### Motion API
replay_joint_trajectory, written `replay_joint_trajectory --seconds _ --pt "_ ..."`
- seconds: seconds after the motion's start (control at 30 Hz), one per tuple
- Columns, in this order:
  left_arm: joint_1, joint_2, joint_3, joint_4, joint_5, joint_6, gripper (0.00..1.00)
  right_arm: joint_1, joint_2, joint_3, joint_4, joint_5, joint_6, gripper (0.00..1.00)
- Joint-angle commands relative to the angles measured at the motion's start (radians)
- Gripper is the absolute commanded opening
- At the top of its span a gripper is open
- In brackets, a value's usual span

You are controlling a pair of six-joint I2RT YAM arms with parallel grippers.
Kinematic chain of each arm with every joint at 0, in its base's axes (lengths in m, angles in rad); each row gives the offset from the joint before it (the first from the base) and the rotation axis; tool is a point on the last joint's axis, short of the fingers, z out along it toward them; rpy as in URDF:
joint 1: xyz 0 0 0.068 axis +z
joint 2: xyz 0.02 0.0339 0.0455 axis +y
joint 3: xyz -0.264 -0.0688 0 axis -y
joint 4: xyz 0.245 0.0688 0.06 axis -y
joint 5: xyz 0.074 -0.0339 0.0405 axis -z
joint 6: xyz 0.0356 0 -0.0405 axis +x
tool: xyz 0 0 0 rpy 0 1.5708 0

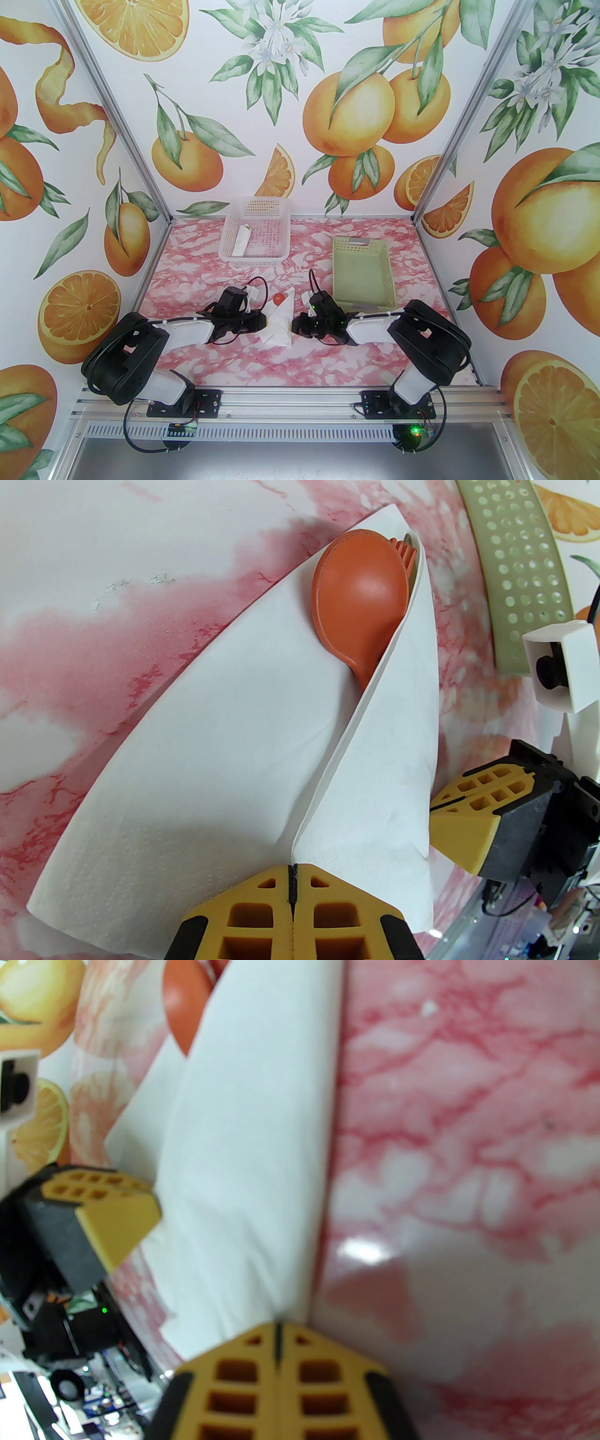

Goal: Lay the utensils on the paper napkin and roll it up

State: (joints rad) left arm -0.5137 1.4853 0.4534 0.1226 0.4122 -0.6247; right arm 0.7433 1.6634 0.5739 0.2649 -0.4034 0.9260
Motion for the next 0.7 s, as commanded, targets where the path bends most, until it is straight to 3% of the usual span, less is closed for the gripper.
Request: replay_joint_trajectory --seconds 0.0,0.3,0.67 --pt "-0.005 -0.002 0.004 -0.068 -0.033 0.012 0.02 -0.016 -0.029 -0.004 -0.054 0.017 -0.03 0.0" --pt "-0.004 -0.009 0.002 -0.066 -0.032 0.008 0.02 -0.025 -0.07 0.062 -0.107 0.002 -0.056 0.0" --pt "-0.006 -0.011 -0.002 -0.065 -0.032 0.006 0.02 -0.043 -0.009 0.118 -0.101 -0.018 -0.078 0.0"
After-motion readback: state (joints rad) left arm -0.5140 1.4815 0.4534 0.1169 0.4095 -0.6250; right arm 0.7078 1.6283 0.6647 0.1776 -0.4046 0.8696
